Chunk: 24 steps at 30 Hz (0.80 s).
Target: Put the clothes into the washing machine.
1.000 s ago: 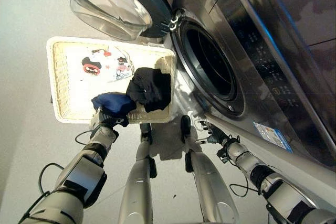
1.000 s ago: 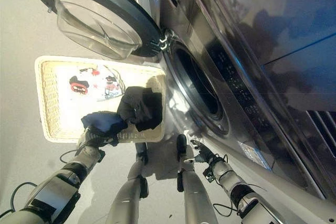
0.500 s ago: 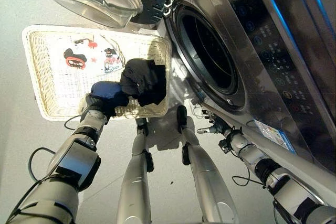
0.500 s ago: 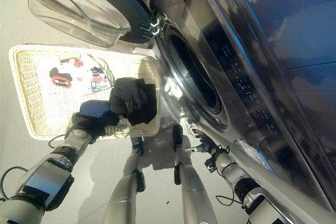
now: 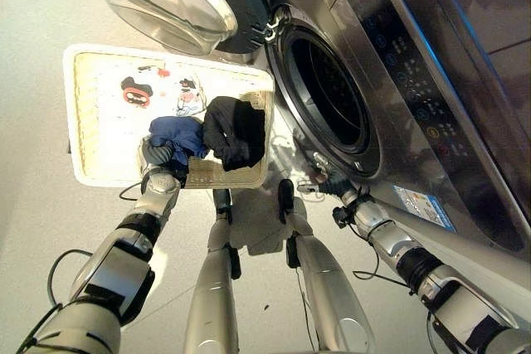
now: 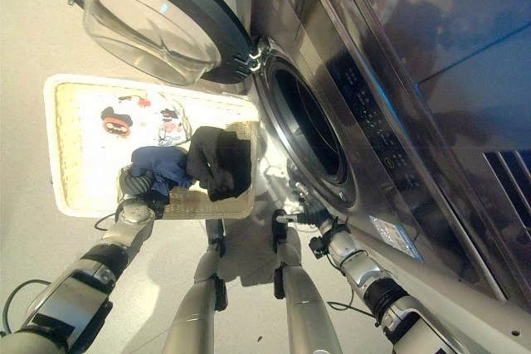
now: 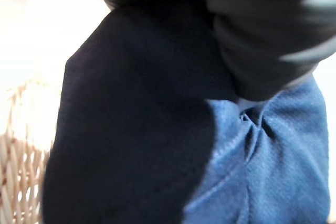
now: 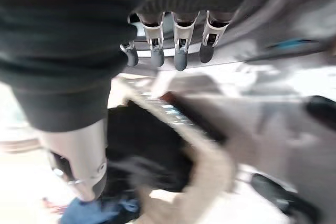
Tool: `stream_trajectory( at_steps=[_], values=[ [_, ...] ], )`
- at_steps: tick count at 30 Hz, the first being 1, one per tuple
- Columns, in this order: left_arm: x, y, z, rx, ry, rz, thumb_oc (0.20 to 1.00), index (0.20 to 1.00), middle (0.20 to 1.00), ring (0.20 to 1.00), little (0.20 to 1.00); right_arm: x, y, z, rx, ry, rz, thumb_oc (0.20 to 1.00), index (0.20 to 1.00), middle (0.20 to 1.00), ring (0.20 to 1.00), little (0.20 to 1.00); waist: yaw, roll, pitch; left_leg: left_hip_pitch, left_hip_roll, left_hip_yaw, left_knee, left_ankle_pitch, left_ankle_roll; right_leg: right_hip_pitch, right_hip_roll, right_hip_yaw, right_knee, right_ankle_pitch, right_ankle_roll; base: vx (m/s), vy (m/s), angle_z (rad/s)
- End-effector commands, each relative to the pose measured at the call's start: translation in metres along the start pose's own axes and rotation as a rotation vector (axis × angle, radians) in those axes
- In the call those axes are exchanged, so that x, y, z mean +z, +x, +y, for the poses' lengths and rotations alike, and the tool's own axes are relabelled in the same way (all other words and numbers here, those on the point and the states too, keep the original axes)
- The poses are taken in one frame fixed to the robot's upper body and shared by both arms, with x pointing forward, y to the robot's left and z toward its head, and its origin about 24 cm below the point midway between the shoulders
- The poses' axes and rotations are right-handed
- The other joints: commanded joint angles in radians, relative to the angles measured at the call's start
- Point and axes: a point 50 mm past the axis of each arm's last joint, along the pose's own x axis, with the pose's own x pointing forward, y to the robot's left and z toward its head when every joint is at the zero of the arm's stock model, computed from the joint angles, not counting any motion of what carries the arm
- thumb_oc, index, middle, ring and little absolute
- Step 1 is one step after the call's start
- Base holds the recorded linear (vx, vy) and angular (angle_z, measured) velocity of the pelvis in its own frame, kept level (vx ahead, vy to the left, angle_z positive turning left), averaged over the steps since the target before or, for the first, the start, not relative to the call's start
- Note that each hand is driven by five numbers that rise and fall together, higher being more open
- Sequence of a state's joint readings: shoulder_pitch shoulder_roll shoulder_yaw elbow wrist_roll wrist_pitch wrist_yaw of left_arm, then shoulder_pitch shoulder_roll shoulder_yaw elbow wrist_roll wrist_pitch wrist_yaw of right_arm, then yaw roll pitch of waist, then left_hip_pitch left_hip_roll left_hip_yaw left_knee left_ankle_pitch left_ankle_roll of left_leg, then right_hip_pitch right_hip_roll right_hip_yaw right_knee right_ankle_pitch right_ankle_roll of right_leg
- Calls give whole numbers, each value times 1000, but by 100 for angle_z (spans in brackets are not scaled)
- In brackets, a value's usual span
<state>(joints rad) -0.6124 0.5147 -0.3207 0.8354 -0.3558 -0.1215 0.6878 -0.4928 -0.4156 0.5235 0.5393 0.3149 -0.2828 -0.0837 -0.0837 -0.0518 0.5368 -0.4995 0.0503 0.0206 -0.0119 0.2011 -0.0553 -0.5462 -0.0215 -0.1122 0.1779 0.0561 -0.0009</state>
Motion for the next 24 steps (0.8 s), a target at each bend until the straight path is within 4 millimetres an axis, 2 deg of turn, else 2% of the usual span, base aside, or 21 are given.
stream_trajectory(
  at_steps=[1,3,6,7,8,9,10,11,12,14,15,17,24],
  values=[
    [-5,-12,8,103,-43,-69,200,200,200,200,200,18,-9,-11,-59,51,-122,1000,1000,1000,1000,1000,41,29,-17,29,-74,-28,67,-78,-20,12,-5,10,-41,45,64,-49,-24,15],
    [-12,-28,3,65,-84,-91,200,200,200,200,200,27,-10,-10,-64,49,-164,1000,1000,1000,1000,1000,60,51,-17,41,-79,-36,86,-86,-17,29,-18,-5,-17,27,63,-24,-11,17],
    [-12,-38,0,7,-131,-117,200,200,200,200,200,34,-11,-9,-57,49,-193,1000,1000,1000,1000,1000,70,62,-17,49,-83,-41,103,-93,-14,40,-24,-13,3,13,60,-7,-6,23],
    [-9,-49,-4,-106,-185,-154,200,200,200,200,200,39,-13,-6,-46,53,-218,1000,1000,1000,1000,1000,79,74,-17,62,-88,-47,120,-103,-11,55,-32,-22,22,-4,57,-23,19,24],
    [0,-68,-15,-366,-277,-206,200,200,200,200,200,47,-15,-4,-16,49,-255,1000,1000,1000,1000,1000,89,91,-17,80,-96,-53,132,-110,-4,74,-39,-30,38,-18,53,-23,19,24],
    [0,-68,-15,-366,-277,-206,200,200,200,200,200,47,-15,-4,-16,49,-255,1000,1000,1000,1000,1000,89,91,-17,80,-96,-53,132,-110,-4,74,-39,-30,38,-18,53,-23,51,26],
    [10,-81,-21,-548,-320,-236,200,200,200,200,200,52,-17,-5,12,45,-275,1000,1000,1000,1000,1000,93,106,-17,94,-99,-52,136,-113,0,89,-44,-34,47,-24,51,-2,52,29],
    [14,-85,-22,-612,-327,-252,200,200,200,200,200,55,-17,-4,29,39,-282,1000,1000,1000,1000,1000,94,112,-17,103,-100,-51,136,-115,1,99,-46,-37,48,-26,51,-2,106,43],
    [24,-93,-26,-764,-362,-273,200,200,200,200,200,60,-16,-1,71,21,-298,1000,1000,1000,1000,1000,93,123,-17,118,-102,-48,135,-117,3,114,-48,-39,48,-29,51,2,97,26],
    [29,-97,-28,-844,-370,-291,200,200,200,200,200,62,-16,1,94,12,-303,1000,1000,1000,1000,1000,92,128,-17,127,-102,-45,133,-117,5,123,-49,-39,46,-30,52,2,88,13],
    [40,-105,-31,-990,-375,-329,200,200,200,200,200,66,-14,5,144,-13,-306,1000,1000,1000,1000,1000,88,136,-17,143,-103,-39,129,-118,6,139,-50,-36,39,-29,52,5,96,0],
    [51,-112,-37,-1140,-318,-379,200,200,200,200,200,68,-9,13,200,-35,-295,1000,1000,1000,1000,1000,85,141,-17,165,-101,-31,115,-115,8,157,-48,-31,32,-28,55,2,83,-4],
    [75,-119,-47,-1385,-237,-453,200,200,200,200,200,60,-5,37,360,-76,-201,1000,1000,1000,1000,1000,74,129,-17,208,-83,-11,53,-97,11,189,-30,-11,7,-24,64,7,0,-5]
  ],
)
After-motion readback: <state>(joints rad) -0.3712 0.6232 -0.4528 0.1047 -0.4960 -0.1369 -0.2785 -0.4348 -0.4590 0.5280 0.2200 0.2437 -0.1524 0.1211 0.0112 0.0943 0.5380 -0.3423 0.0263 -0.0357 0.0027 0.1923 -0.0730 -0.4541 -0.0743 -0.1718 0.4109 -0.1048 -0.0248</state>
